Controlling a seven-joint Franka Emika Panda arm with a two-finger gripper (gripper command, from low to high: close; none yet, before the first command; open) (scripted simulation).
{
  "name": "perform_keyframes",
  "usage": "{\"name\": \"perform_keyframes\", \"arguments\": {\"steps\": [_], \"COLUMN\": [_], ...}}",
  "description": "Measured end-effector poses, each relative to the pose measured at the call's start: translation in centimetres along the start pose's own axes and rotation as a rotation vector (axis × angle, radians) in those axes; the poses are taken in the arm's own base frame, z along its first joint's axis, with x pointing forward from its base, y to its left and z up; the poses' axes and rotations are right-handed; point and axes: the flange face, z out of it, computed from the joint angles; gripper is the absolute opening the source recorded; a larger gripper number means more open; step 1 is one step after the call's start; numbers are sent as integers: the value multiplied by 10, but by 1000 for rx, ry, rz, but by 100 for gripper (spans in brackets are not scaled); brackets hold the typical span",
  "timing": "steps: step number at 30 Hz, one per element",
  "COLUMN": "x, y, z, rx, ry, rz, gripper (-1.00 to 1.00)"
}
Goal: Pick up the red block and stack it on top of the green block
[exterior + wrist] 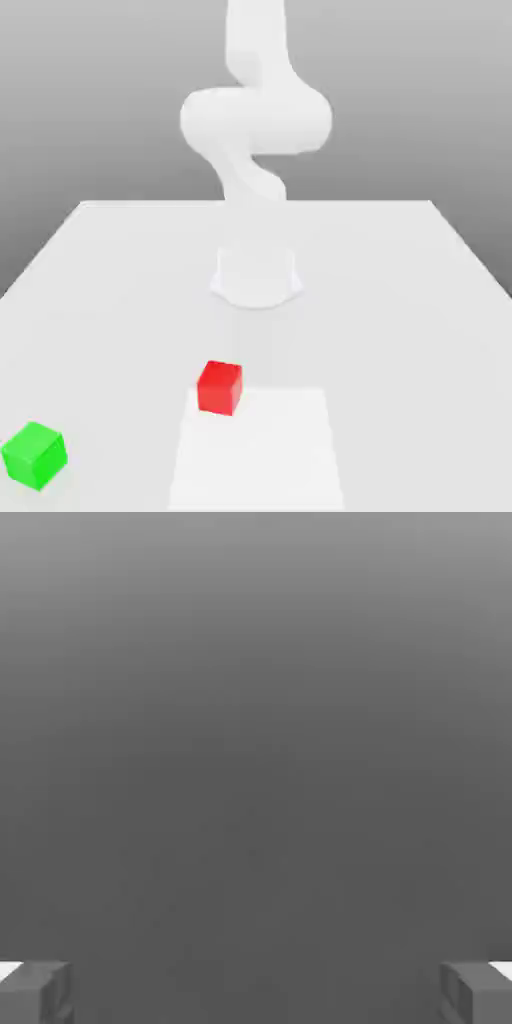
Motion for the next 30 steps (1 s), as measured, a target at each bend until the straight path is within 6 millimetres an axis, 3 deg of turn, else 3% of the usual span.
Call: {"name": "perform_keyframes", "arguments": {"steps": [3, 7, 11, 14, 18, 23, 24, 30], "x": [-14, -43, -86, -128, -191, -220, -225, -227], "y": [26, 74, 135, 190, 264, 296, 301, 303], "z": [74, 159, 228, 269, 316, 351, 356, 358], "rx": [-91, -210, -332, -432, -552, -575, -575, -575], "ry": [-66, -154, -248, -326, -423, -439, -440, -439], "rz": [29, 69, 115, 154, 203, 212, 212, 213], "gripper": [0, 0, 0, 0, 0, 0, -100, -100]}}
